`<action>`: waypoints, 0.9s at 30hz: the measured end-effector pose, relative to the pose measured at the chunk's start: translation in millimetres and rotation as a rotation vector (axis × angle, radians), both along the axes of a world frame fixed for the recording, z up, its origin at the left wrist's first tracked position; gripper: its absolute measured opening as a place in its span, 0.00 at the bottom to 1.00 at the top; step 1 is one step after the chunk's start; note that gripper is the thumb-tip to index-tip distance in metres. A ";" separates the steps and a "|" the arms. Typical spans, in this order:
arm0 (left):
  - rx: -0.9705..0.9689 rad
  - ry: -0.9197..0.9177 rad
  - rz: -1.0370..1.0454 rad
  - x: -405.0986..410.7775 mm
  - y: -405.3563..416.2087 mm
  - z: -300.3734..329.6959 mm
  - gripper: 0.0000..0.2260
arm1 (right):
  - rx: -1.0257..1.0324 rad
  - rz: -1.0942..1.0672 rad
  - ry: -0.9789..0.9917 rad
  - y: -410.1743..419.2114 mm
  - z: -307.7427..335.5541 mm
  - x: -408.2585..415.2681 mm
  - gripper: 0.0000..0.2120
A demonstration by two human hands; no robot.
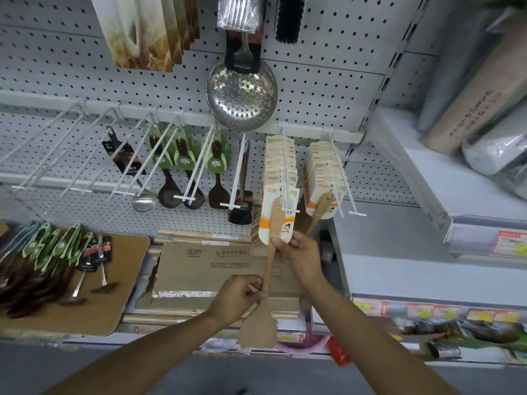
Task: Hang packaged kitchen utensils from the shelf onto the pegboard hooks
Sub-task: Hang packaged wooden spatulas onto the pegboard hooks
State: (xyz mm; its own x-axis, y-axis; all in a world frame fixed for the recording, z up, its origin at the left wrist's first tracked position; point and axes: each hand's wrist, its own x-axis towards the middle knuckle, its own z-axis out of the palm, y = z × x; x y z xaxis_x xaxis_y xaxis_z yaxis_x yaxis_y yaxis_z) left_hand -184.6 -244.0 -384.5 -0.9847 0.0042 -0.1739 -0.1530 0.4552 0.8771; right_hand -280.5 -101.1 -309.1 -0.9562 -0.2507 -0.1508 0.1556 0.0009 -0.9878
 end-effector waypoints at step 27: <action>-0.433 0.031 -0.069 -10.6 -47.3 -6.2 0.22 | 0.563 0.089 0.106 5.4 -36.4 -17.2 0.16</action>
